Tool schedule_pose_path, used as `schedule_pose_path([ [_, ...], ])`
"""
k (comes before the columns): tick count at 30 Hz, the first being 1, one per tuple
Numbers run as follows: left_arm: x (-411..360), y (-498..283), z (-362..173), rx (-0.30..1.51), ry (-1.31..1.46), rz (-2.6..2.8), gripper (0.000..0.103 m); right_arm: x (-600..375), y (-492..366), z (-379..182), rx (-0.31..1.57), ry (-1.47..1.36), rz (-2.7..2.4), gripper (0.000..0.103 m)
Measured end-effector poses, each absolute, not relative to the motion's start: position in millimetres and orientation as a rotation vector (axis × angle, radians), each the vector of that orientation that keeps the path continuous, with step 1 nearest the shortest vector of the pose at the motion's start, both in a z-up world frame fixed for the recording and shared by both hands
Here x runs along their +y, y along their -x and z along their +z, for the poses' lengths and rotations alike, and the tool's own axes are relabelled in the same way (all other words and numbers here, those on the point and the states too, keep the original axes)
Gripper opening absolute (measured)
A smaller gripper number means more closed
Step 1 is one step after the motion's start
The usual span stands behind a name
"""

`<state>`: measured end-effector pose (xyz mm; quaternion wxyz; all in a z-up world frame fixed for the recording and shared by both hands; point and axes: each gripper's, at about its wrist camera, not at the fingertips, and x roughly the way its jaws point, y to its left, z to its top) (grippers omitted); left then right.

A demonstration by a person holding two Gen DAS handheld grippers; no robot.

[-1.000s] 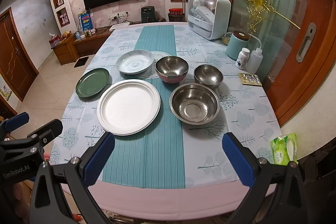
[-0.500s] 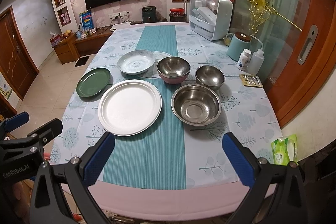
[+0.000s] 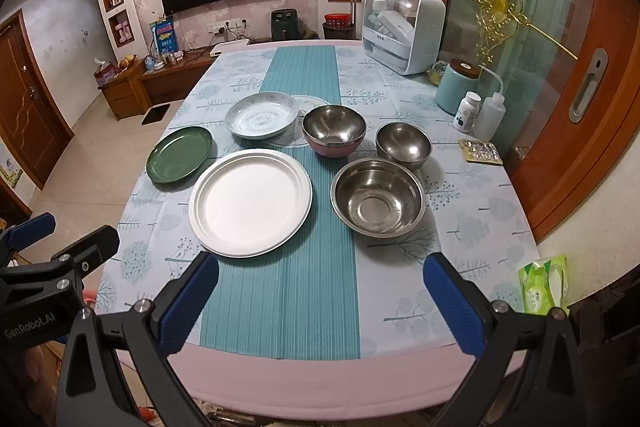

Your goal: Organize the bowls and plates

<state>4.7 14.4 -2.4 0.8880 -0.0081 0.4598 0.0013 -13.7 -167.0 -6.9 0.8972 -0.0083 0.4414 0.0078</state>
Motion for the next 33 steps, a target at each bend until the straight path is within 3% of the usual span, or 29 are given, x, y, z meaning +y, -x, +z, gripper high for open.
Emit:
schedule_pose_path([
  [33,89.7,-12.6,-7.8,0.918,0.018,-0.015,0.102,-92.2,22.9,-11.6,0.917,0.020,-0.031,0.103],
])
